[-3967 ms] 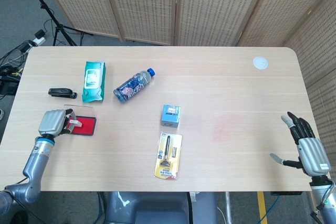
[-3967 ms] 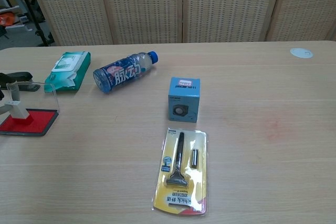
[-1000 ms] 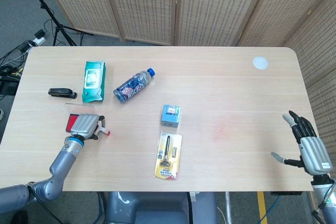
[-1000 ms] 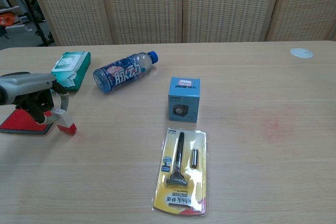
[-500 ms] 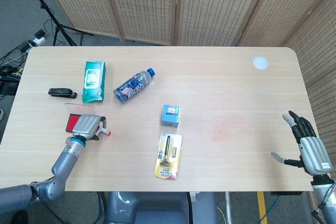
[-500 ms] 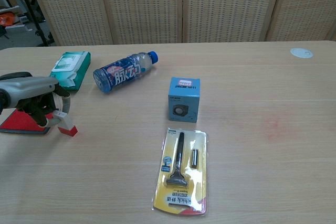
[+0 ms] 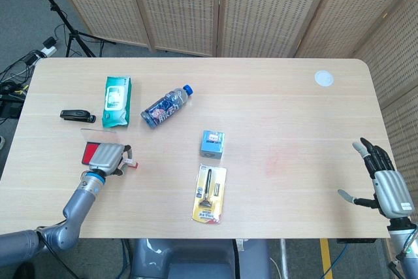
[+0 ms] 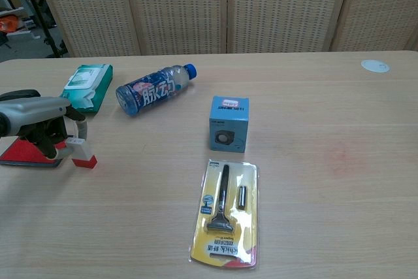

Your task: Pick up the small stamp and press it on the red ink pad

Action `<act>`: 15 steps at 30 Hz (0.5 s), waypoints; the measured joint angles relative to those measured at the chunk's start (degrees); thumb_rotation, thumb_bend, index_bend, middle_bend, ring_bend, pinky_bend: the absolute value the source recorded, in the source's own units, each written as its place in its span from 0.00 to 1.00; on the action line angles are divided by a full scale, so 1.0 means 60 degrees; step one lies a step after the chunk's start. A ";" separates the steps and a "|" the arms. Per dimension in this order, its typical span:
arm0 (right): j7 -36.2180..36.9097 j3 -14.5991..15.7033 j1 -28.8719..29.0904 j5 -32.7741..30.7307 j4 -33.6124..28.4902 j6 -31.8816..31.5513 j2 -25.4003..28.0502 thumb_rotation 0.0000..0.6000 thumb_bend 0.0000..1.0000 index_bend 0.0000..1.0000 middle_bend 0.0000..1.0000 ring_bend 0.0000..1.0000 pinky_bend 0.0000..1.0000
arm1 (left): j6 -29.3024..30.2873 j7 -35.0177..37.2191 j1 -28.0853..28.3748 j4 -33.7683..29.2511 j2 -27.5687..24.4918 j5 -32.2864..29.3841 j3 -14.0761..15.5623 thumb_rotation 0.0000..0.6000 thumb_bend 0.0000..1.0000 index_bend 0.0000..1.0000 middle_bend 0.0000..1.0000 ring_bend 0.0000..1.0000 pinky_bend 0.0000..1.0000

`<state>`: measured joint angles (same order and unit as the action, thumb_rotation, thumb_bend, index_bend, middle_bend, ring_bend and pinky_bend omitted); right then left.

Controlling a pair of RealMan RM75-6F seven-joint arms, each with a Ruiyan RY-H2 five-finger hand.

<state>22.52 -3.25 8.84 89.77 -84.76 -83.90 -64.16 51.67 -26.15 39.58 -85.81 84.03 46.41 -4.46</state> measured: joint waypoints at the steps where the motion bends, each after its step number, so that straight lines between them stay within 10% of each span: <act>1: 0.0006 -0.0001 -0.0001 0.0000 0.0001 -0.0001 0.0001 1.00 0.00 0.00 0.00 0.00 0.00 | -0.0007 0.0014 0.0000 0.0008 0.0001 0.0002 0.0005 1.00 0.40 0.46 0.98 0.94 0.85; 15: 0.0038 -0.0019 -0.0003 -0.0012 0.0017 -0.0014 0.0008 1.00 0.00 0.00 0.00 0.00 0.00 | 0.0099 0.0170 -0.0027 -0.0025 -0.0118 0.0244 0.0028 1.00 0.40 0.36 0.98 0.94 0.85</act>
<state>22.74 -3.36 8.82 89.70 -84.66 -83.99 -64.11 52.27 -25.13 39.42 -85.96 83.32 47.87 -4.30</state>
